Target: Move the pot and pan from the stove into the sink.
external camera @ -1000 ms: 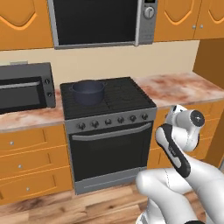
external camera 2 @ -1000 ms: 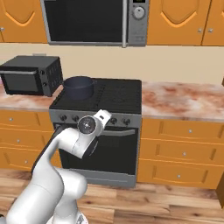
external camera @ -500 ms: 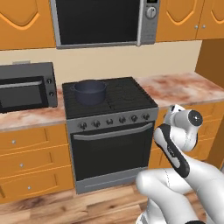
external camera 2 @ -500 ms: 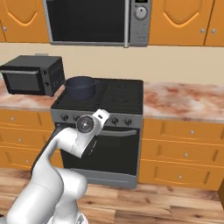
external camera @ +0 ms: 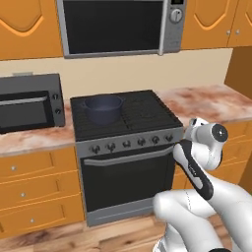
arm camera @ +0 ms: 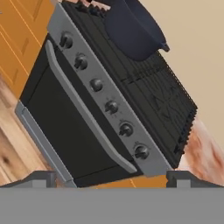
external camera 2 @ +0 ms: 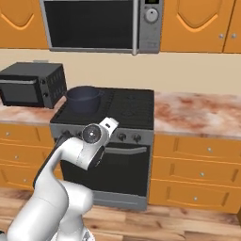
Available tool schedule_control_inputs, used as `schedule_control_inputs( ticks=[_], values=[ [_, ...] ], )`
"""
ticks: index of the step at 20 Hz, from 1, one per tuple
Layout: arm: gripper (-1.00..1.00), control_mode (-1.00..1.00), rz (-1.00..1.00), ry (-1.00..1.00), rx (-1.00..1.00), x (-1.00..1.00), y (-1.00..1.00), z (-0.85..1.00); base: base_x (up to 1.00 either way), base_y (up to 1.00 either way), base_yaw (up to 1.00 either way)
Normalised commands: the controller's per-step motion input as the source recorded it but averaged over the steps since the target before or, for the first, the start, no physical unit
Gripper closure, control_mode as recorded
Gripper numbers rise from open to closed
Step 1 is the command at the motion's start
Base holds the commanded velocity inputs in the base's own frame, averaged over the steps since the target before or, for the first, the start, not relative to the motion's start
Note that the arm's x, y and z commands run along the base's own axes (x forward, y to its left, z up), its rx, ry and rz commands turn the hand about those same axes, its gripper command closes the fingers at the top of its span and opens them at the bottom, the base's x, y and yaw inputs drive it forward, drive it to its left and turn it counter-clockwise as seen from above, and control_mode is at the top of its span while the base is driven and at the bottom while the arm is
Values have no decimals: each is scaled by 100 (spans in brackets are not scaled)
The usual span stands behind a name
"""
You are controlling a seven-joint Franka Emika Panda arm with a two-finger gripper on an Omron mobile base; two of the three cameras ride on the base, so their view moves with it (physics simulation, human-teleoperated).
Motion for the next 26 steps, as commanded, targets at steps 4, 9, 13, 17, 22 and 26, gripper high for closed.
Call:
schedule_control_inputs(
  ticks=[4, 9, 13, 17, 22, 26],
  values=[
    [-100, 100, 0, 0, 0, 0, 0, 0, 60, 12, 0],
    [-100, 100, 0, 0, 0, 0, 0, 0, 60, 12, 0],
    [-100, 100, 0, 0, 0, 0, 0, 0, 61, 12, 0],
    [-100, 100, 0, 0, 0, 0, 0, 0, 62, 13, 0],
    [-100, 100, 0, 0, 0, 0, 0, 0, 59, 13, 0],
    [-100, 100, 0, 0, 0, 0, 0, 0, 30, 6, 0]
  ],
)
